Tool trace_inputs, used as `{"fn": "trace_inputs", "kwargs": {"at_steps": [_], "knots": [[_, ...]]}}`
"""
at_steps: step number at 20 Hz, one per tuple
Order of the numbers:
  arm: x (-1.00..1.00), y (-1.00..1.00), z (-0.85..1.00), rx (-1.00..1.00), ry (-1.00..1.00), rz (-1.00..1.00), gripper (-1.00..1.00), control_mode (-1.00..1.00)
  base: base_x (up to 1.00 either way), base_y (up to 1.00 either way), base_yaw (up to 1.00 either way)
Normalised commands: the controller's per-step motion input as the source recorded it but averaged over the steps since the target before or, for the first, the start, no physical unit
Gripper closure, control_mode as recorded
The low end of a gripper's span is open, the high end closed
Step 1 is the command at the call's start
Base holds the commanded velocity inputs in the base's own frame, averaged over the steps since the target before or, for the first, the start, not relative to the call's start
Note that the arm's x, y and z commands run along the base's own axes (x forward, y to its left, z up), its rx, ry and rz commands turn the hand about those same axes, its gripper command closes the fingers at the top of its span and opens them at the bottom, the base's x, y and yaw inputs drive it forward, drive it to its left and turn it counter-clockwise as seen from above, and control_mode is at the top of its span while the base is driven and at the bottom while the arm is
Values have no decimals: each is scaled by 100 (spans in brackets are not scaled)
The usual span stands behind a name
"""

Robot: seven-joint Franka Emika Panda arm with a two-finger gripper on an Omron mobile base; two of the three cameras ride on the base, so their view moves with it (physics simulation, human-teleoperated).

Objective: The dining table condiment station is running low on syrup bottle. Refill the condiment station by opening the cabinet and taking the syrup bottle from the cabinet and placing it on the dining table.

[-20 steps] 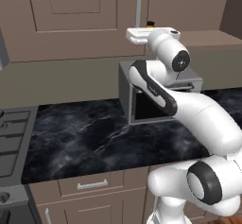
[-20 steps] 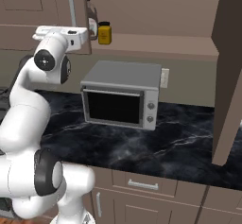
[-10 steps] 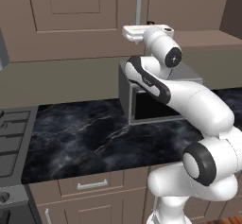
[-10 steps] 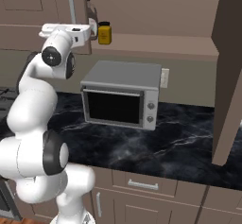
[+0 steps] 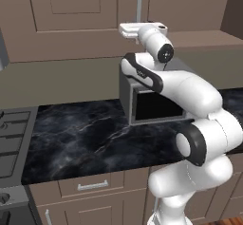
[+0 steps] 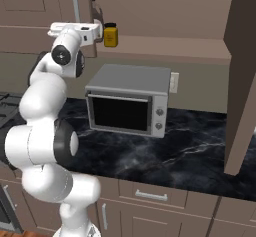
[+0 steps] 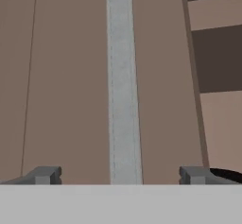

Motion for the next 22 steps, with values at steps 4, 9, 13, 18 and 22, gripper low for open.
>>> {"fn": "trace_inputs", "kwargs": {"at_steps": [4,9,13,18,22], "knots": [[56,4,0,0,0,0,-100,-100,0,0,0],[52,15,-6,0,0,0,100,-100,0,0,0],[44,31,-8,0,0,0,100,-100,0,0,0],[43,37,-4,0,0,0,100,-100,0,0,0],[11,42,-3,-2,6,0,100,-100,0,0,0]]}}
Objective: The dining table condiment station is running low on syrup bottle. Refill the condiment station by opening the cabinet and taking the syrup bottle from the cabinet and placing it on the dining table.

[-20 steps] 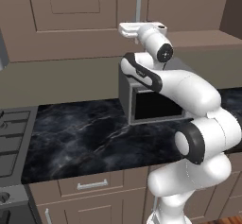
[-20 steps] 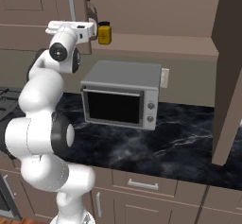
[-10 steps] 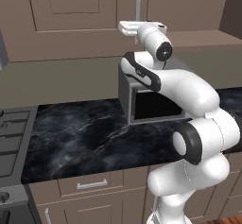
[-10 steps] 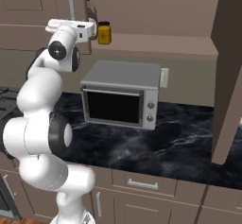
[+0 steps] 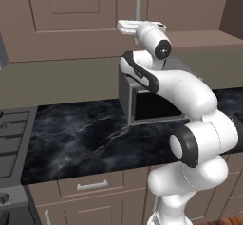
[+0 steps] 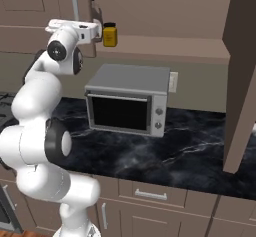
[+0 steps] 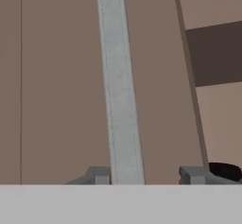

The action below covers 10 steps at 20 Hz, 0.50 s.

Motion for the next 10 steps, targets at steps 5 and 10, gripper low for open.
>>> {"fn": "trace_inputs", "kwargs": {"at_steps": [5,10], "knots": [[0,67,-5,-4,9,0,100,-100,0,0,0],[-7,52,0,0,5,0,100,-100,0,0,0]]}}
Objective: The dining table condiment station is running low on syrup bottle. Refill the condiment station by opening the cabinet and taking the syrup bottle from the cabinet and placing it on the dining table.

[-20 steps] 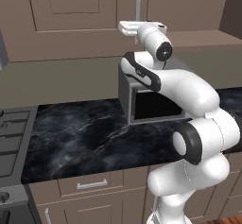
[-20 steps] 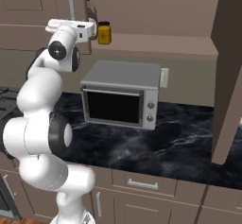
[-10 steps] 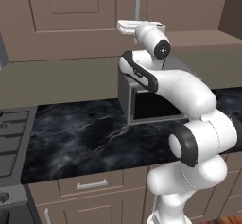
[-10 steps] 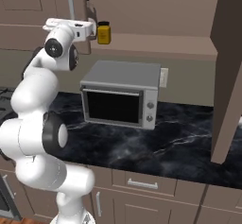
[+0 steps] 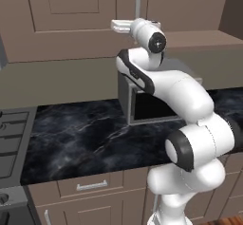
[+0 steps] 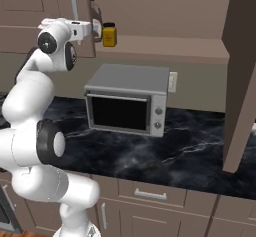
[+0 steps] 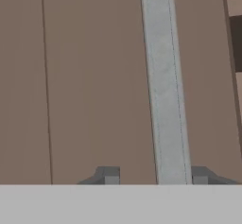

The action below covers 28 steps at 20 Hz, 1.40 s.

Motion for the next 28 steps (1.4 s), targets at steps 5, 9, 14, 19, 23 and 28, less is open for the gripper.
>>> {"fn": "trace_inputs", "kwargs": {"at_steps": [5,9,14,19,23,28], "knots": [[-56,36,0,0,0,1,100,-100,0,0,0],[-96,41,0,0,0,2,100,-100,0,0,0],[-100,67,0,0,0,0,100,-100,0,0,0],[-100,94,0,0,0,4,100,-100,0,0,0],[-100,98,0,0,0,5,100,-100,0,0,0],[-100,100,0,0,0,6,100,-100,0,0,0]]}}
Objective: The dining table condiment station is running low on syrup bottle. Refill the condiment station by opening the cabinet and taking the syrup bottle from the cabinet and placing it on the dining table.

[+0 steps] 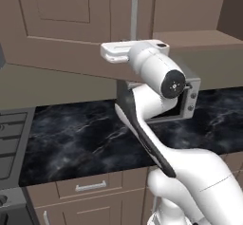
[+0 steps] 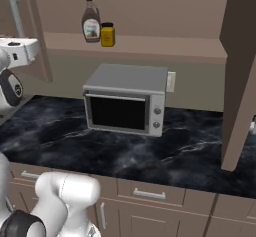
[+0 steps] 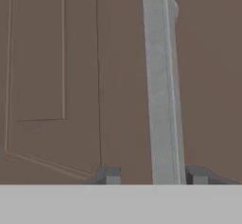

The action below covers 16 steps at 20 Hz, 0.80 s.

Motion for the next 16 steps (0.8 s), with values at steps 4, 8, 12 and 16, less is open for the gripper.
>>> {"fn": "trace_inputs", "kwargs": {"at_steps": [4,8,12,16], "knots": [[-100,100,0,0,0,6,100,-100,0,0,0],[-100,98,-4,0,0,5,100,-100,0,0,0],[-100,92,-12,0,0,6,-100,-100,0,0,0],[-45,26,-1,7,0,0,-100,-100,0,0,0]]}}
